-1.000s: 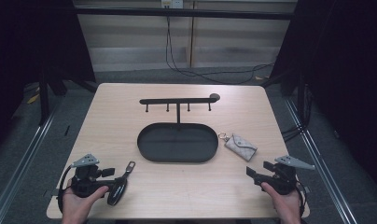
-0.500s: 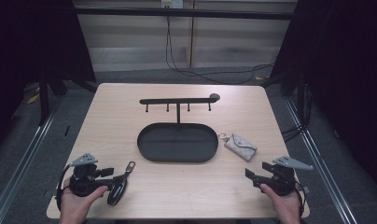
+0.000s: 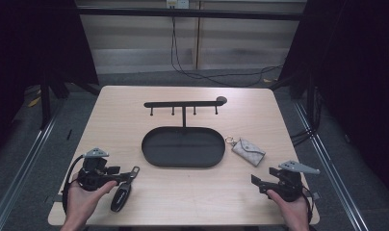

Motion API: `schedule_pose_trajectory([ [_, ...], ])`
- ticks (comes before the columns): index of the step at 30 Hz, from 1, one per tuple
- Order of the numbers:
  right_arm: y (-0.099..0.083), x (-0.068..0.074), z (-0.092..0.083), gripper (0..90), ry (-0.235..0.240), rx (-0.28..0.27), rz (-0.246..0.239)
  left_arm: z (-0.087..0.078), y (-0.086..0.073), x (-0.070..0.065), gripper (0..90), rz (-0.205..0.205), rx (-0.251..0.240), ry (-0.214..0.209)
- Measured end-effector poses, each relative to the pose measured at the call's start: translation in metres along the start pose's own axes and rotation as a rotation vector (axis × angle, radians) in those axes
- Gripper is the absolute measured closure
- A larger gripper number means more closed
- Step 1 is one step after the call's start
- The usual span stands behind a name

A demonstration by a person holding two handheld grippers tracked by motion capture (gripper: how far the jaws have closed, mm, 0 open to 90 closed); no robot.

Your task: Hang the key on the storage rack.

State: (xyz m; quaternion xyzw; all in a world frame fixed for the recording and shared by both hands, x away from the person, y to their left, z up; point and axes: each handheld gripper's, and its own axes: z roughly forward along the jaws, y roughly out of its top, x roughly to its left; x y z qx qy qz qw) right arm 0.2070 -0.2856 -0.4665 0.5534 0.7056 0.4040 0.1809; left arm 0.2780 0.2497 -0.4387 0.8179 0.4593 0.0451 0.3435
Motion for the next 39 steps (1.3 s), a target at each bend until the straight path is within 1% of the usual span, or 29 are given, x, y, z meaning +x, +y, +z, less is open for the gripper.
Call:
schedule_pose_trajectory([
  [1,0.000,0.000,0.000,18.4,0.002,0.001,0.000,0.002,0.003,-0.001,46.5,0.013,0.036,-0.003],
  [2,0.000,0.000,0.000,18.4,0.002,0.001,0.000,0.002,0.003,-0.001,47.9,0.013,0.036,-0.003],
  [4,0.000,0.000,0.001,18.3,0.005,0.004,-0.003,0.002,0.006,-0.003,48.0,0.031,0.051,0.009],
  [5,0.000,0.000,0.001,18.3,0.006,0.005,-0.002,0.002,0.007,-0.005,48.1,0.033,0.055,0.023],
  [6,0.000,0.000,0.001,18.3,0.006,0.005,-0.003,0.002,0.009,-0.006,48.5,0.030,0.059,0.018],
  [9,0.000,0.001,0.001,18.2,0.005,0.006,-0.002,0.004,0.015,-0.008,48.4,0.050,0.111,0.036],
  [10,0.000,0.001,0.001,18.0,0.005,0.007,-0.002,0.004,0.016,-0.008,47.8,0.054,0.113,0.041],
  [12,0.000,0.001,0.001,18.0,0.007,0.012,-0.003,0.006,0.019,-0.008,46.3,0.045,0.128,0.043],
  [15,0.000,0.000,0.001,18.0,0.011,0.010,-0.001,0.009,0.022,-0.005,43.8,0.033,0.150,0.031],
  [17,0.000,0.000,0.002,18.0,0.015,0.013,-0.002,0.010,0.024,-0.004,43.5,0.039,0.164,0.032],
  [18,0.000,0.000,0.001,18.0,0.014,0.013,-0.003,0.010,0.026,-0.003,43.5,0.040,0.172,0.021],
  [19,0.000,0.001,0.001,18.0,0.014,0.013,-0.004,0.011,0.027,-0.003,43.1,0.037,0.171,0.009],
  [21,0.000,0.001,0.001,18.0,0.016,0.013,-0.007,0.012,0.032,-0.003,42.9,0.018,0.175,0.016],
  [22,0.000,0.001,0.001,18.0,0.018,0.014,-0.006,0.012,0.033,-0.003,42.9,0.020,0.184,0.018],
  [23,-0.001,0.001,0.001,18.0,0.015,0.014,-0.006,0.013,0.035,-0.003,43.1,0.020,0.186,0.010],
  [24,-0.001,0.001,0.002,17.9,0.018,0.016,-0.005,0.014,0.036,-0.003,44.0,0.026,0.203,0.005],
  [25,-0.001,0.001,0.002,18.0,0.017,0.018,-0.002,0.015,0.037,-0.003,45.4,0.028,0.209,0.006],
  [26,-0.001,0.000,0.002,18.0,0.018,0.020,-0.002,0.016,0.038,-0.003,45.8,0.039,0.219,0.010],
  [27,-0.001,0.000,0.003,18.0,0.017,0.019,0.000,0.017,0.039,-0.002,46.0,0.048,0.237,0.010],
  [28,0.000,0.000,0.003,18.0,0.018,0.021,0.000,0.019,0.040,-0.003,46.3,0.043,0.242,0.010],
  [30,0.000,0.000,0.003,18.0,0.017,0.024,0.001,0.022,0.043,-0.003,47.4,0.054,0.260,0.016],
  [32,0.000,0.001,0.003,18.0,0.018,0.026,0.001,0.025,0.044,-0.003,48.7,0.054,0.274,0.017],
  [35,-0.001,0.001,0.004,18.0,0.018,0.032,-0.004,0.030,0.044,0.000,52.7,0.058,0.308,0.042],
  [36,-0.001,0.001,0.004,18.0,0.018,0.031,-0.005,0.032,0.045,0.000,53.1,0.052,0.322,0.046],
  [38,-0.001,0.001,0.004,18.0,0.019,0.032,-0.004,0.036,0.046,0.003,54.5,0.050,0.340,0.042],
  [39,-0.001,0.001,0.004,18.0,0.021,0.035,-0.005,0.038,0.046,0.003,54.8,0.045,0.348,0.047],
])
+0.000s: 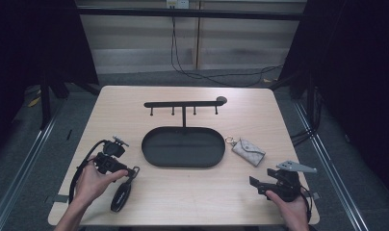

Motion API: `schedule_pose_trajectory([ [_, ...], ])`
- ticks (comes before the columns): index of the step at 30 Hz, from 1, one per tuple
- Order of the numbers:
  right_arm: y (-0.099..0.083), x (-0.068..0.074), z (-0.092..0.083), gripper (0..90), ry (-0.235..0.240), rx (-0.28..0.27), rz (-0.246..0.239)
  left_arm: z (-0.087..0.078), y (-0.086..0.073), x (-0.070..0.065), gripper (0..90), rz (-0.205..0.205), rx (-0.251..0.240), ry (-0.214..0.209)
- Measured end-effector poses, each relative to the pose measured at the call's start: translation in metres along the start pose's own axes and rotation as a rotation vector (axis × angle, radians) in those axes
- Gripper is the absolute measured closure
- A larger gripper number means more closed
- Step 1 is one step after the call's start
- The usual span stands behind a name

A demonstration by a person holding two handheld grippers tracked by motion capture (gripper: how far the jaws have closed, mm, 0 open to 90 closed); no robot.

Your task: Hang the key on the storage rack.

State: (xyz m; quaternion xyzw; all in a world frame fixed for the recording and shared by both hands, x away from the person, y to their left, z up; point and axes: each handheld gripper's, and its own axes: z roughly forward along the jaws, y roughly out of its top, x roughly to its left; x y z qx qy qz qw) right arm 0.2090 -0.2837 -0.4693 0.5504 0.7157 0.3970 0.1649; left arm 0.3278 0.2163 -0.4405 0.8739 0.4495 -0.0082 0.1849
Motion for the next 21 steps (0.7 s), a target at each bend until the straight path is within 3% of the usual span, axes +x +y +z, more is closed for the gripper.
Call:
schedule_pose_trajectory([
  [3,0.000,0.000,0.000,18.0,-0.001,0.002,-0.001,0.005,0.003,0.001,54.8,0.017,0.028,-0.006],
  [8,0.000,0.001,0.001,18.0,0.002,0.009,-0.006,0.011,0.008,0.003,54.4,0.040,0.062,0.023],
  [21,0.000,0.001,0.003,18.0,0.004,0.024,-0.009,0.029,0.020,0.001,53.1,0.020,0.154,0.042],
])
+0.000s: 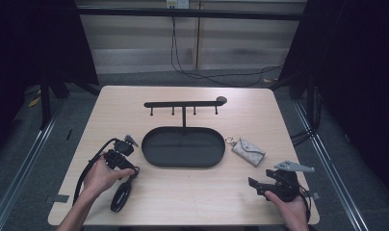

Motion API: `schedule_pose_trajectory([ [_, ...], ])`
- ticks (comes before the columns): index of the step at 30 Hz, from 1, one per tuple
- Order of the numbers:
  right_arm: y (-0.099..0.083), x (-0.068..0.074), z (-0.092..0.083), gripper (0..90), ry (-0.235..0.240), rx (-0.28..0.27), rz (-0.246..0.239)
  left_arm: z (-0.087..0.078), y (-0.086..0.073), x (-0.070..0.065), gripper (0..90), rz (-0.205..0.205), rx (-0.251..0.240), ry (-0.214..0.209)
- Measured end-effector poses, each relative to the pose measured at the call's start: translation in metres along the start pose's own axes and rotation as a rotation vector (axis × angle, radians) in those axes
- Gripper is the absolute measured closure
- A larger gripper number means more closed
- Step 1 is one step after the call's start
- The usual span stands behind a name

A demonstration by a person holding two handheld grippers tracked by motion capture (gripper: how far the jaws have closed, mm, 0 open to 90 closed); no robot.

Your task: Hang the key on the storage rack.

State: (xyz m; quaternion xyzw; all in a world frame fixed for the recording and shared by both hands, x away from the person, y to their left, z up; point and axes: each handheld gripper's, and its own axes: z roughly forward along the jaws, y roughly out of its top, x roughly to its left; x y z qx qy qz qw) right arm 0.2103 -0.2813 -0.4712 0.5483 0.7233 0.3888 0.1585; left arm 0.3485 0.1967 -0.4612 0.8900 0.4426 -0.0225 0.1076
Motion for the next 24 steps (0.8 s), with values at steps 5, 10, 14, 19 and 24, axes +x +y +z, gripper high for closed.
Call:
schedule_pose_trajectory([
  [5,0.000,0.000,0.000,18.0,0.000,0.003,-0.003,0.004,0.002,-0.002,53.2,0.005,0.025,0.021],
  [10,0.000,0.000,0.000,18.0,0.003,0.000,-0.001,0.006,0.005,-0.007,55.3,0.009,0.036,0.034],
  [14,0.000,0.001,0.000,18.0,0.005,0.003,-0.004,0.007,0.007,-0.010,57.6,0.014,0.041,0.059],
  [19,0.000,0.001,0.000,18.0,0.000,-0.002,-0.002,0.008,0.007,-0.022,60.6,0.055,0.044,0.123],
  [24,0.000,0.000,-0.002,18.0,-0.002,-0.009,-0.003,0.008,0.007,-0.022,67.0,0.049,0.045,0.104],
])
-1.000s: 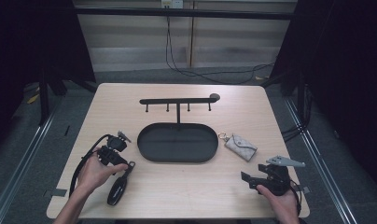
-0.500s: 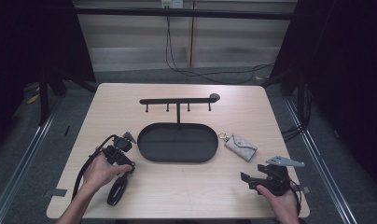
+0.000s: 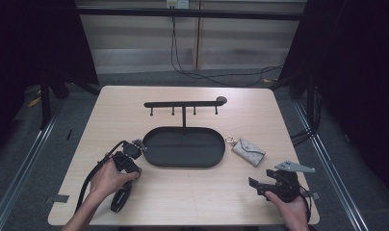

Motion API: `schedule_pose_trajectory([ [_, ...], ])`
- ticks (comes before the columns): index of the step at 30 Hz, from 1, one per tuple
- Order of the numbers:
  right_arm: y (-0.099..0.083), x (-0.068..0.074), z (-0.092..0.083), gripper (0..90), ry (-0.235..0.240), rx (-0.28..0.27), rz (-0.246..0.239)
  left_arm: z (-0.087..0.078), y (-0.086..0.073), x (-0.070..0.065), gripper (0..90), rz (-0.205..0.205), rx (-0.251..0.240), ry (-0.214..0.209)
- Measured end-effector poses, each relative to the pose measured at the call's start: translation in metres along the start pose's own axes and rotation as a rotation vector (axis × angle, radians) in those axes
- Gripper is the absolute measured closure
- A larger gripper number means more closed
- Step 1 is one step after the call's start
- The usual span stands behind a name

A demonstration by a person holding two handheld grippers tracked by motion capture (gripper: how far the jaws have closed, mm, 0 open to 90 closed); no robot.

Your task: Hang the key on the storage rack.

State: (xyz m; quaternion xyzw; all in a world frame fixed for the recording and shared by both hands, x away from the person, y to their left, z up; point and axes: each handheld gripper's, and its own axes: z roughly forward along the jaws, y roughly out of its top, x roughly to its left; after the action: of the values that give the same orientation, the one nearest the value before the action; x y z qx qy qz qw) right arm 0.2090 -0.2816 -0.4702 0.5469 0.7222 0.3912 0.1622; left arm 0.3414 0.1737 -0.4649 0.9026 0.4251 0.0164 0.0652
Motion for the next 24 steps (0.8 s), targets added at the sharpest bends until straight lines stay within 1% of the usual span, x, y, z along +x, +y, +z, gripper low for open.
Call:
schedule_pose_trajectory([
  [1,0.000,0.000,0.000,18.0,0.001,0.000,0.000,0.000,0.001,0.000,67.3,0.005,0.011,-0.008],
  [7,0.000,0.000,0.000,18.0,0.002,0.003,0.000,0.001,0.007,-0.001,70.0,0.020,0.045,-0.007],
  [8,0.000,0.000,0.000,18.0,0.003,0.003,0.000,0.000,0.007,-0.001,70.0,0.018,0.051,-0.009],
  [9,0.000,0.000,0.000,18.0,0.003,0.004,0.001,0.000,0.006,-0.001,70.1,0.021,0.044,-0.007],
  [11,0.000,0.000,0.000,18.1,0.002,0.003,0.000,0.000,0.006,0.000,70.2,0.023,0.037,-0.014],
  [15,0.000,0.000,-0.001,18.3,0.003,-0.006,-0.004,0.000,0.006,0.001,70.2,0.048,0.044,-0.022],
  [18,0.000,0.000,-0.001,18.3,0.003,-0.007,-0.001,0.000,0.006,0.003,70.1,0.059,0.044,-0.036],
  [22,0.000,0.000,-0.001,18.4,0.002,-0.009,0.002,0.000,0.005,0.010,70.3,0.049,0.035,-0.083],
  [24,0.001,0.000,-0.001,18.4,0.003,-0.007,0.002,0.000,0.005,0.012,70.4,0.036,0.034,-0.095],
])
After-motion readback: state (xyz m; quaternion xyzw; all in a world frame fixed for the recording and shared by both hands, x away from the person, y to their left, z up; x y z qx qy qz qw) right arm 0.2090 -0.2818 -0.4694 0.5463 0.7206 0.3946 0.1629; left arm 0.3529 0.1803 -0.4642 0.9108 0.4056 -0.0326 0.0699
